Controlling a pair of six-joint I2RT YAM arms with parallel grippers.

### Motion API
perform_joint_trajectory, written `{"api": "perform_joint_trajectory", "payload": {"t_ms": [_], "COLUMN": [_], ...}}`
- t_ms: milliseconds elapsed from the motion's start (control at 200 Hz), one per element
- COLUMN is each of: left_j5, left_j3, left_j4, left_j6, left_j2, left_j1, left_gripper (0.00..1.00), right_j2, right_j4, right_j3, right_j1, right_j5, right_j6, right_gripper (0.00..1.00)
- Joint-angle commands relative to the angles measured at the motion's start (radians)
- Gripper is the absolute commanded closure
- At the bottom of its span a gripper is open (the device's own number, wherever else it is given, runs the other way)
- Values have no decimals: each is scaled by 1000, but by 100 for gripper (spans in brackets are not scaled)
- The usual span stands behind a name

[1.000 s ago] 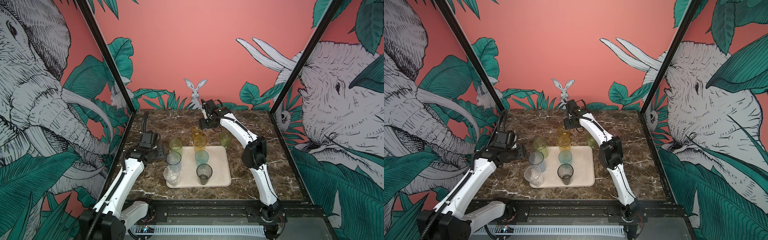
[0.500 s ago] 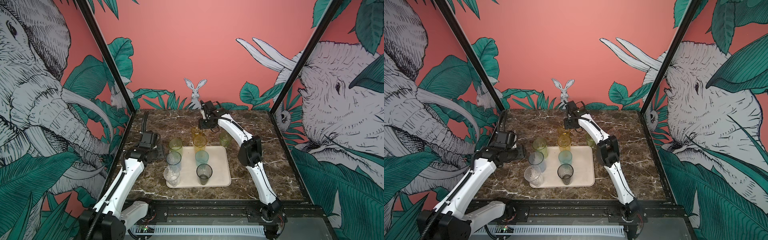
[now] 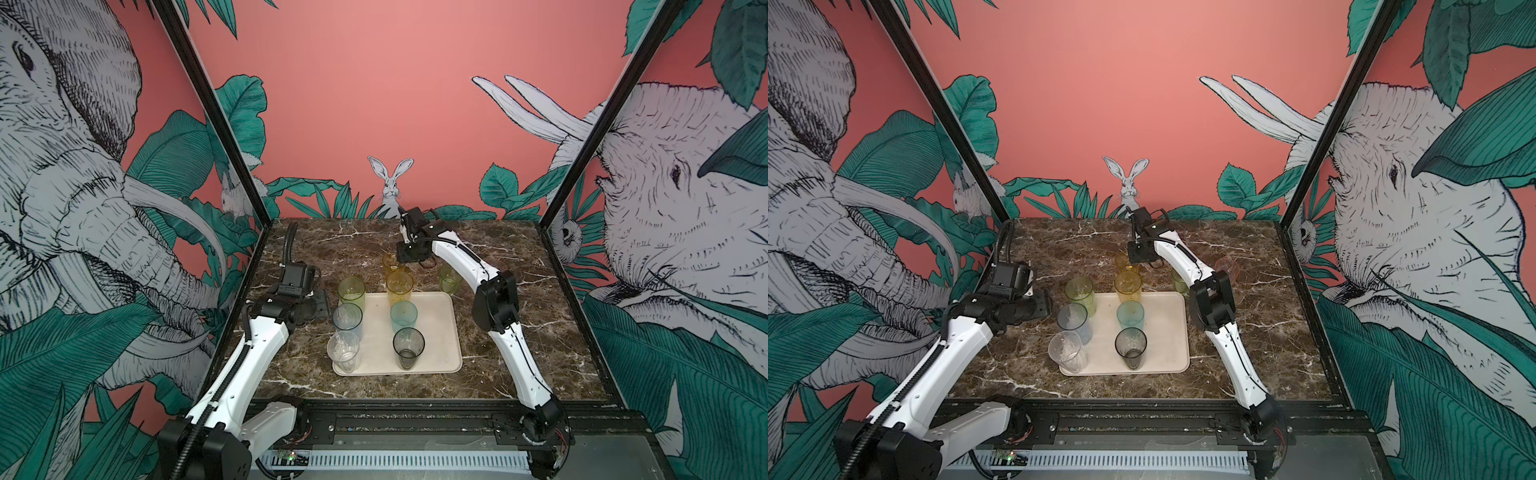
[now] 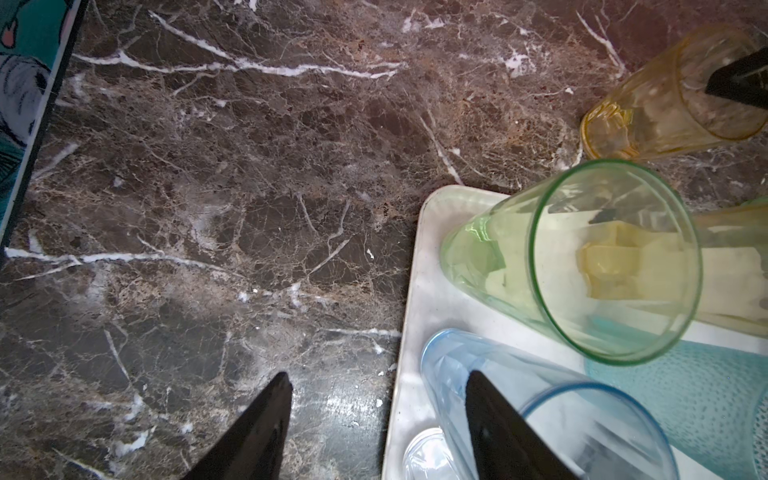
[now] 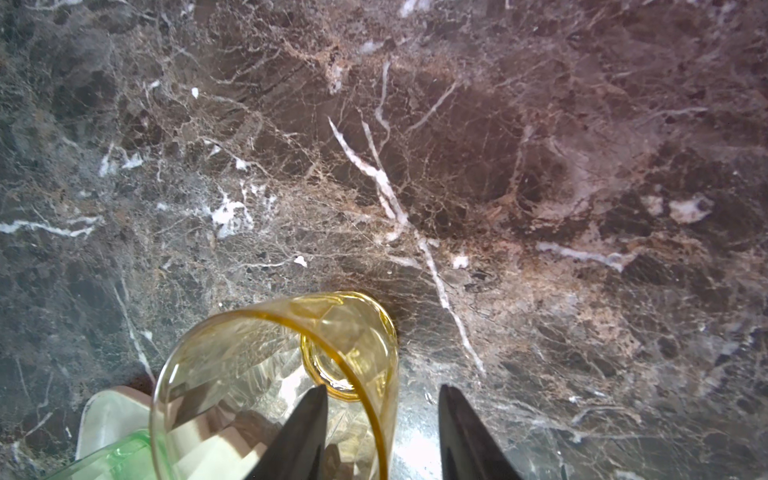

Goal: Place the glasses into the tray
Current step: 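Lower the right gripper into the yellow cup and close on its rim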

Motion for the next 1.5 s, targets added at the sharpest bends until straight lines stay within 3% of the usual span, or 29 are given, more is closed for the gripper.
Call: {"api": "perform_joint_trajectory", "payload": {"t_ms": [0,580,1135,1491], "left_j5": [4,9,13,12], "left_j3": [-11,13,12,-3], "left_j4": [-4,-11,-14,-16], "left_j6": [-10,-7,-10,-14], "left_j2": [-13,-7,-11,-22], "left_j1": [6,6,7,7], "left_gripper": [32,32,32,32], "right_j2": [14,17,9,-8], "right_j4": [12,42,55,49], "right_j3": [29,14,1,-10], "right_j1": [-4,-5,-5,-7], "right_j5": [-4,6,12,18], "right_j6": [5,-4,-7,-10], "right_gripper": [58,77,84,97]}}
